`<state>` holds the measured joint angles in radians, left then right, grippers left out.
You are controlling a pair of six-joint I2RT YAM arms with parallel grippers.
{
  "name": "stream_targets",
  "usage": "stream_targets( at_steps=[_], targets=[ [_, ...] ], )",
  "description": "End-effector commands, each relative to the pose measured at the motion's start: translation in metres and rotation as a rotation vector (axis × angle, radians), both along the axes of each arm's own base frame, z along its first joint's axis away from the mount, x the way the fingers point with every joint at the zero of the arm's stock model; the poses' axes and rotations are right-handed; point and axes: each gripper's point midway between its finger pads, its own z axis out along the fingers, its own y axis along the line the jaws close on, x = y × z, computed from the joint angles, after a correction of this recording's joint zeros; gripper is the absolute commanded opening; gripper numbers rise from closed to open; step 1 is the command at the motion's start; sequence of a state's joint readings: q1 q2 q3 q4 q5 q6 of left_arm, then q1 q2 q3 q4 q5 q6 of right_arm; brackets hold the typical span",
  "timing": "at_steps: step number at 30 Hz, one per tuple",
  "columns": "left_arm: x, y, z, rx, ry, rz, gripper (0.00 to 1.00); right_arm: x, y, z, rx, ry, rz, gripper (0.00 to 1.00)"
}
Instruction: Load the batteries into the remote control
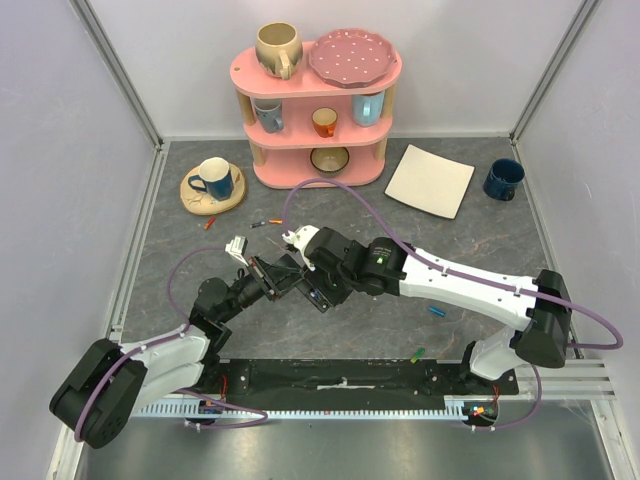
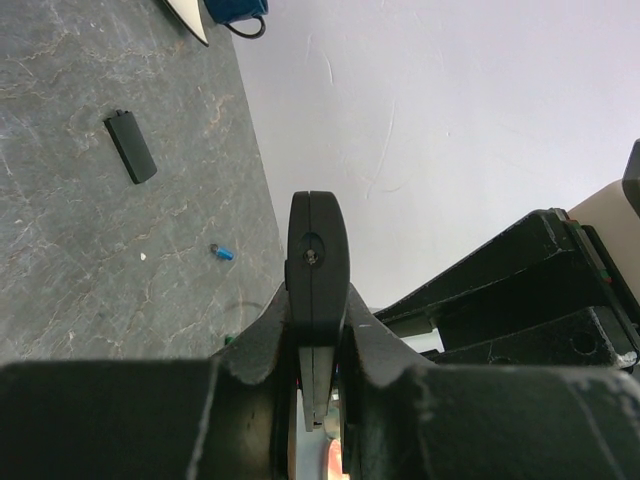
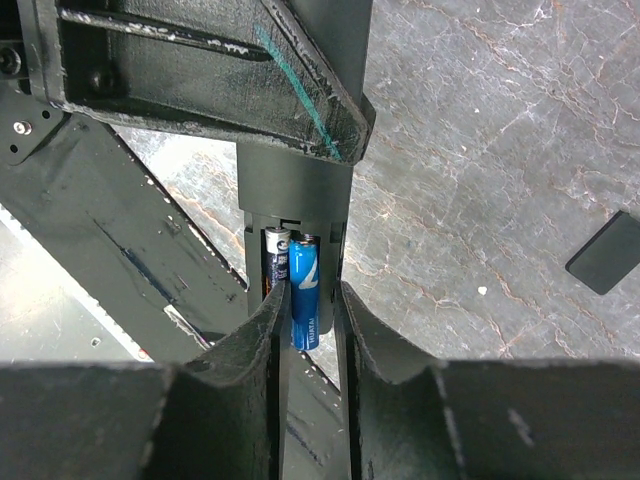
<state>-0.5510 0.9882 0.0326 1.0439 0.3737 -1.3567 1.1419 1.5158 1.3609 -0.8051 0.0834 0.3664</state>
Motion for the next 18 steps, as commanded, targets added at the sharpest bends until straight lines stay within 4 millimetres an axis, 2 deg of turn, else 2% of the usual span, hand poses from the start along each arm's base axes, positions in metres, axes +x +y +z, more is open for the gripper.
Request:
stream_targets(
  at_steps=[1, 18],
  targets=[
    [-0.0297, -0.0083, 0.0246, -0.070, -0.068, -0.145, 0.02, 0.0249, -0.0087, 0.0017, -0.044, -0.080, -0.064, 0.29],
    [-0.0279, -0.0085, 0.0182, -0.043, -0.069, -0.136, 0.02, 0.0200, -0.0007, 0.0111, 0.002, -0.060, -0.042, 0.32]
  ],
)
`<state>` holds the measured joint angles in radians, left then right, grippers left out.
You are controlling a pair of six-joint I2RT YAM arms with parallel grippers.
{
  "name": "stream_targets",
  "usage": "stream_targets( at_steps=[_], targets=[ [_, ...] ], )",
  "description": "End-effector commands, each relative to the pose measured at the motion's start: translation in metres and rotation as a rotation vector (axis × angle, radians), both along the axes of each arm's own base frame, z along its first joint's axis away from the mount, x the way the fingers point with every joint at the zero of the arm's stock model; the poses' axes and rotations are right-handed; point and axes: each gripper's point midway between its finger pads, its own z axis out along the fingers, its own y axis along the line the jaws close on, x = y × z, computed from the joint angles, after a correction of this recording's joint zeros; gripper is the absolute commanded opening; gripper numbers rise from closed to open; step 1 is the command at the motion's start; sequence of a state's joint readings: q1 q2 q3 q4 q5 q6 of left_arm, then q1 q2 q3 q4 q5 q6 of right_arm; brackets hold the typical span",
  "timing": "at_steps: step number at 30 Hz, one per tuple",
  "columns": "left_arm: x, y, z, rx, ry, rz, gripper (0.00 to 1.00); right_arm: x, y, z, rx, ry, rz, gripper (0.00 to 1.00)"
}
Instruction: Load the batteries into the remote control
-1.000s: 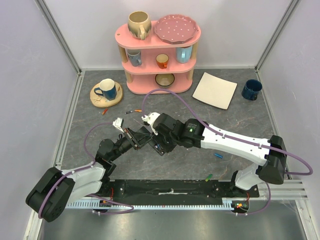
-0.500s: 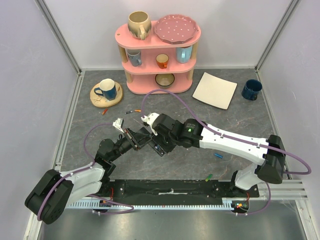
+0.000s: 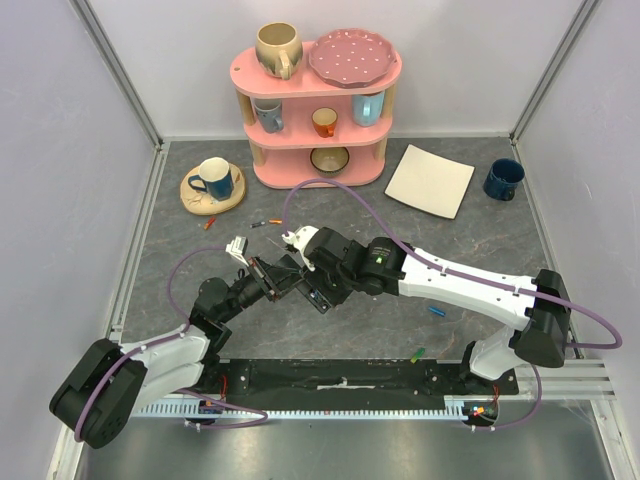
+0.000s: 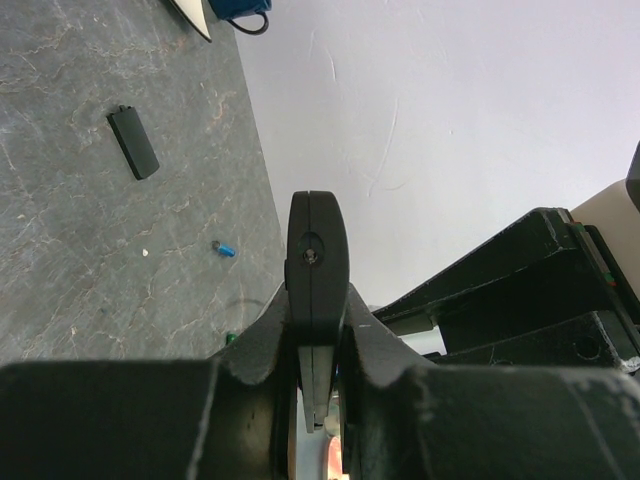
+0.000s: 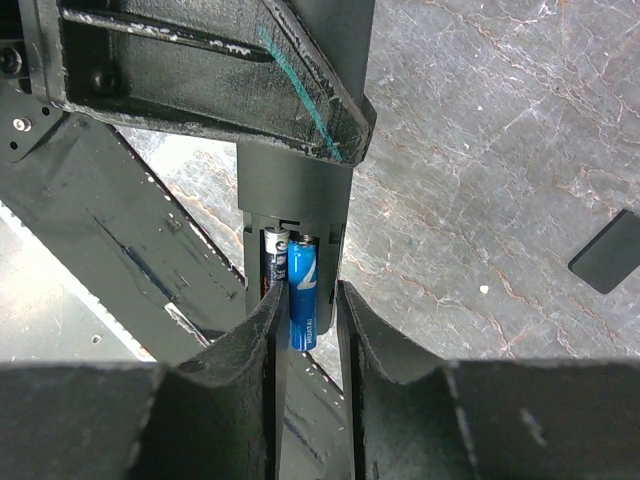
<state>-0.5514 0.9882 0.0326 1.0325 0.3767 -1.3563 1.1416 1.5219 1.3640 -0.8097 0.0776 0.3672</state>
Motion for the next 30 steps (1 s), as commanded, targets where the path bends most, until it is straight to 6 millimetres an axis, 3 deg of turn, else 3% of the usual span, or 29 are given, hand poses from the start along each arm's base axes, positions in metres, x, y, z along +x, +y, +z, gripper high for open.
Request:
stream_targets(
  at_steps=[1, 30],
  targets=[
    [-0.027, -0.008, 0.020, -0.046, -0.079, -0.131, 0.02, 0.020, -0.001, 0.014, 0.010, -0.067, -0.042, 0.33],
    [-0.018, -0.009, 0.013, -0.003, -0.055, -0.097, 0.02, 0.010, 0.004, 0.030, 0.072, -0.038, -0.007, 0.41]
  ],
)
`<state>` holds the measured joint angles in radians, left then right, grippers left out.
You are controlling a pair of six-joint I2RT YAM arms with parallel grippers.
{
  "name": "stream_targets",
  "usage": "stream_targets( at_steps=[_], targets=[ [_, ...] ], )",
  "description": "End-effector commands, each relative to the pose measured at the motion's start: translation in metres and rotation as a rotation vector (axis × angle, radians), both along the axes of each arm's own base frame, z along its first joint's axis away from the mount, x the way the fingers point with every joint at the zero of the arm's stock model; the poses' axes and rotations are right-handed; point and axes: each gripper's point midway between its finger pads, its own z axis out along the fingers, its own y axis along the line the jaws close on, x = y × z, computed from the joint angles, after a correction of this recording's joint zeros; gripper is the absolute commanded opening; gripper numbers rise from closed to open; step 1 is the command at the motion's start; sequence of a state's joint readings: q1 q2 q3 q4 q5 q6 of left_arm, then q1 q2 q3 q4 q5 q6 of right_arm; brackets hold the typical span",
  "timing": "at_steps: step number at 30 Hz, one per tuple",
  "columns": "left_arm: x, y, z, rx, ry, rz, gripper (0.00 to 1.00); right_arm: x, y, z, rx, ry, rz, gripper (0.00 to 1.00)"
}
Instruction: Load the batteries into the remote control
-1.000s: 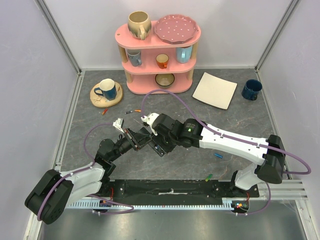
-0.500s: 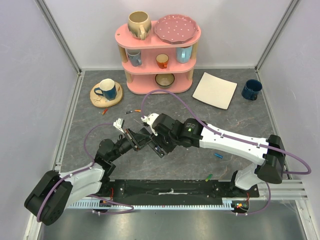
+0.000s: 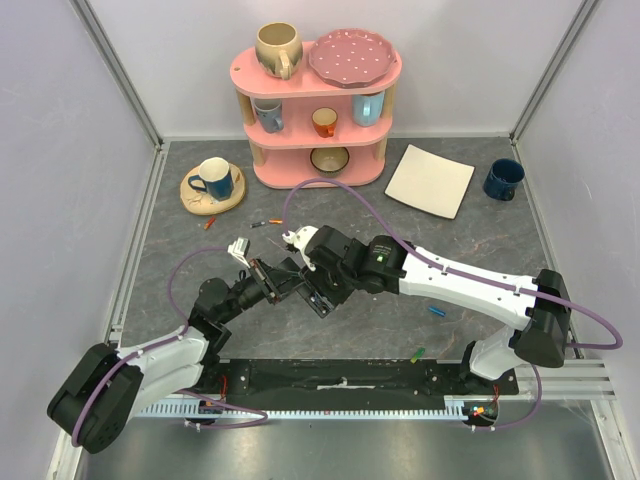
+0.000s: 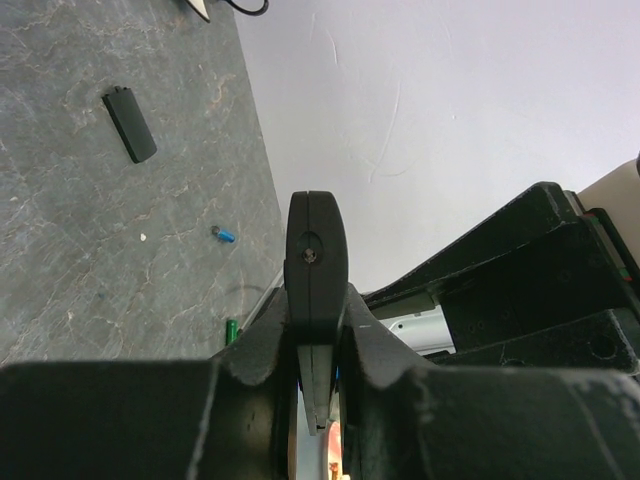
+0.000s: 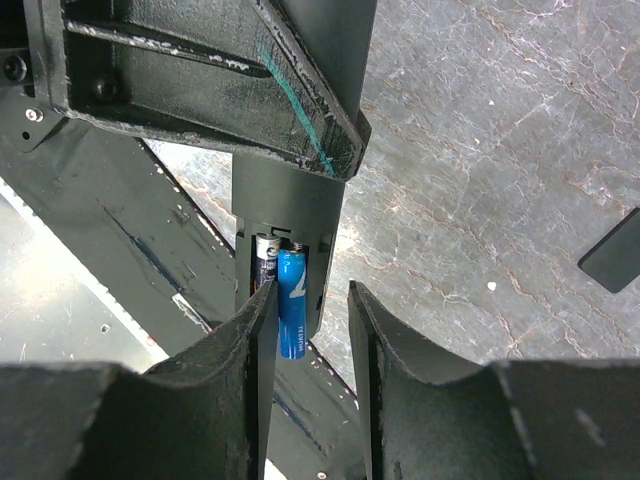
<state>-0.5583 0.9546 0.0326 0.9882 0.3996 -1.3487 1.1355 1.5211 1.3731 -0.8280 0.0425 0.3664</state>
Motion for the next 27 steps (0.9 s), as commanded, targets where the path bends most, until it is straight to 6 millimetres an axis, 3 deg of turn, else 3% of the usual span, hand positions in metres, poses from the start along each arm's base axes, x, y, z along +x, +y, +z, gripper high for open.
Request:
stream_targets(
  at_steps=[1, 10, 20, 27],
  targets=[
    [-0.011, -0.007, 0.014, -0.014, -0.056, -0.070, 0.02, 0.014, 0.005, 0.030, 0.072, -0.066, -0.022, 0.41],
    [-0.010, -0.007, 0.012, -0.010, -0.048, -0.064, 0.02, 0.014, 0.006, 0.030, 0.075, -0.064, -0.020, 0.43],
    [-0.008, -0.007, 0.025, -0.040, -0.065, -0.061, 0.02, 0.014, 0.006, 0.029, 0.075, -0.061, -0.022, 0.43],
    [-0.004, -0.006, 0.018, -0.024, -0.056, -0.040, 0.02, 0.030, 0.000, 0.039, 0.076, -0.135, -0.090, 0.44]
  ],
)
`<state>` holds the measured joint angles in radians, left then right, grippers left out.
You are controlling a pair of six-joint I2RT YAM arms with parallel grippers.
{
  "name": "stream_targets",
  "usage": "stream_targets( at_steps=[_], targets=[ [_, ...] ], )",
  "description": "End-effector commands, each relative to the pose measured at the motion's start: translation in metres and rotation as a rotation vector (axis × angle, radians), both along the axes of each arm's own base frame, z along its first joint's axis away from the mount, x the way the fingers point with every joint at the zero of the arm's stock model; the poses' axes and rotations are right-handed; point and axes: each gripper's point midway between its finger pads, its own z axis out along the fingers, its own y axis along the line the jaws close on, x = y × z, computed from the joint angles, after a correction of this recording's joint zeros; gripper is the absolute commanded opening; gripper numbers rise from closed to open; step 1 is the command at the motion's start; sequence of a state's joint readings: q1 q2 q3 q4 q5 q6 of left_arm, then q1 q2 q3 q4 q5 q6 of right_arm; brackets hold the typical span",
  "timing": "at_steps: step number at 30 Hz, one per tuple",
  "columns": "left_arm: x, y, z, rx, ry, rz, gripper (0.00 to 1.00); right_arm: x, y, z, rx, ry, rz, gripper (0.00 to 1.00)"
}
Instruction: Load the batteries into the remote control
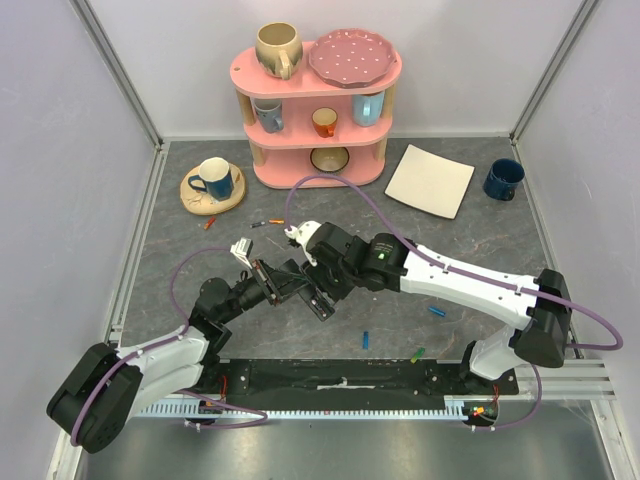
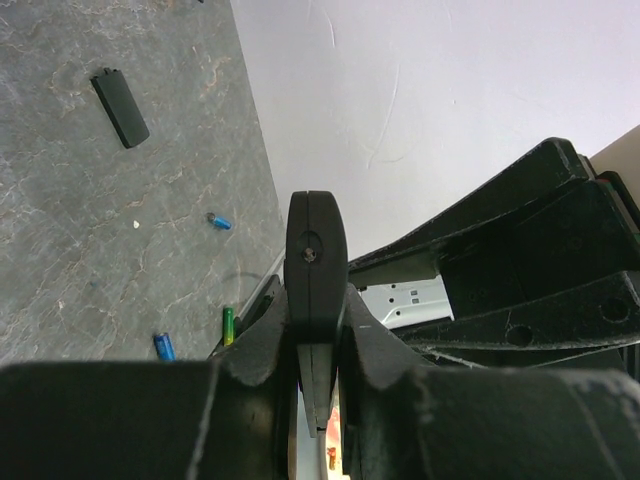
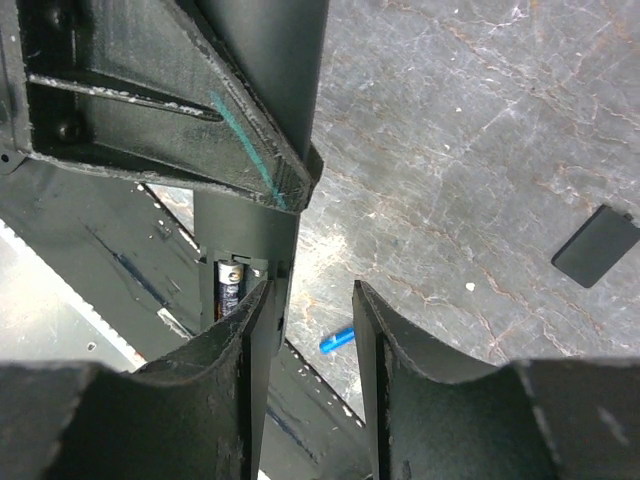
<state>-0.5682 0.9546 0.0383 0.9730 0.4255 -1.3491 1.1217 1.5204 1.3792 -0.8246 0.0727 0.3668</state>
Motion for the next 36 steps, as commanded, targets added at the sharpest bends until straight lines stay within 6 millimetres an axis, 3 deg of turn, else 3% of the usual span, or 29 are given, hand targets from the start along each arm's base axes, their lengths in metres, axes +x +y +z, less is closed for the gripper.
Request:
stream_targets(
  at_steps=[1, 6, 9, 11, 13, 15, 18, 20, 25, 33, 36],
  targets=[
    [0.003, -0.002, 0.018, -0.025, -0.064, -0.001, 0.02, 0.024, 0.002, 0.041, 0.087, -0.130, -0.079, 0.45],
    [0.006, 0.002, 0.010, -0.008, -0.063, 0.033, 0.02, 0.062, -0.033, 0.068, 0.082, -0.298, -0.281, 0.47],
    [0.007, 0.008, 0.005, 0.000, -0.075, 0.070, 0.02, 0.076, -0.062, 0.063, 0.069, -0.356, -0.440, 0.56],
    [0.007, 0.011, 0.006, -0.002, -0.093, 0.090, 0.02, 0.077, -0.077, 0.047, 0.093, -0.341, -0.525, 0.46],
    [0.007, 0.012, 0.004, 0.023, -0.105, 0.099, 0.02, 0.067, -0.077, 0.024, 0.138, -0.248, -0.482, 0.45],
    [0.008, 0.013, 0.005, 0.044, -0.132, 0.103, 0.04, 0.068, -0.087, 0.011, 0.141, -0.182, -0.501, 0.51],
    [0.007, 0.013, 0.008, 0.054, -0.156, 0.101, 0.06, 0.058, -0.117, -0.022, 0.068, -0.105, -0.580, 0.63],
    [0.006, 0.014, 0.010, 0.045, -0.166, 0.105, 0.03, 0.053, -0.130, -0.034, 0.051, -0.060, -0.623, 0.65],
    [0.002, 0.022, 0.013, -0.036, -0.142, 0.133, 0.02, 0.027, -0.155, -0.081, -0.092, 0.067, -0.687, 0.63],
    [-0.009, 0.021, 0.014, -0.055, -0.157, 0.087, 0.02, -0.015, -0.175, -0.126, -0.142, 0.222, -0.759, 0.59],
    [-0.013, 0.020, 0.013, -0.047, -0.174, 0.072, 0.02, -0.024, -0.185, -0.132, -0.149, 0.235, -0.798, 0.59]
  ],
)
